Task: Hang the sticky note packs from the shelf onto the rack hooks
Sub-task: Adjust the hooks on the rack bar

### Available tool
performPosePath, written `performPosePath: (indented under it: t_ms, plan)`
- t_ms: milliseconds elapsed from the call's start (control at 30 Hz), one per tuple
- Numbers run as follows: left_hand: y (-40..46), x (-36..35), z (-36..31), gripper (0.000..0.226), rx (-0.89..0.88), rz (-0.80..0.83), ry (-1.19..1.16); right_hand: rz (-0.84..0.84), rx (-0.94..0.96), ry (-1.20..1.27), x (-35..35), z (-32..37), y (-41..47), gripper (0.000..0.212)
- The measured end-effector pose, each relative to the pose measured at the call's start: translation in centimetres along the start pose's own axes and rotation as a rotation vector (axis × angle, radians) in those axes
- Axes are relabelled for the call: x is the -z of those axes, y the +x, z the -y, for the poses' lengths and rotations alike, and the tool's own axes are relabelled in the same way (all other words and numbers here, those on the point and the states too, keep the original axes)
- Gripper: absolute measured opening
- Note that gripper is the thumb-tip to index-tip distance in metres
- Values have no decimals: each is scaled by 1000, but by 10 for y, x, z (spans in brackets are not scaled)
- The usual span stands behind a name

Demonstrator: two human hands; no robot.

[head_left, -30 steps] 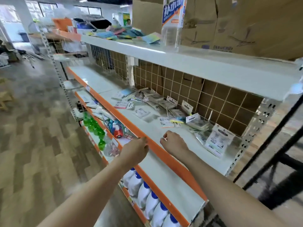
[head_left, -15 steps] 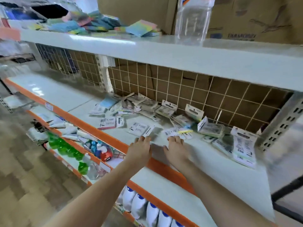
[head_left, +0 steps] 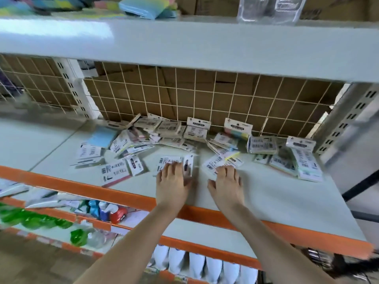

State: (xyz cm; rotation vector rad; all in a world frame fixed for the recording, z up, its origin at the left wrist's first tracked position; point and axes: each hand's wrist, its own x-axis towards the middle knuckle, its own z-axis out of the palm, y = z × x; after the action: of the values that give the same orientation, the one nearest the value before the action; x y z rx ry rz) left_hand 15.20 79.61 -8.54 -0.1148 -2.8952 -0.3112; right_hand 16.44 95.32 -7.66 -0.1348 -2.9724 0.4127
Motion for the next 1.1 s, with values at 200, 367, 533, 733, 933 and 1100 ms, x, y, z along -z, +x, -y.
performPosePath:
  t_ms: [200, 367, 533, 733, 933, 1100]
  plan:
    - [-3, 1, -2, 22, 20, -108, -122, -97, -5, -20, -4, 2, 1, 42]
    - [-5, 0, 1, 16, -15, -238, -169, -10, 15, -17, -6, -3, 6, 57]
    - [-7, 2, 2, 15, -33, -365, -288, -44, 31, -42, 0, 0, 2, 57]
    - [-12, 9, 4, 15, 177, -449, -671, -197, 13, 120, 6, 5, -5, 34]
    - [-8, 18, 5, 9, 255, -439, -1049, -310, -188, 608, 14, -4, -12, 21]
    - [-1, 21, -8, 6, 368, -369, -1133, -197, -435, 956, 14, -22, -4, 17]
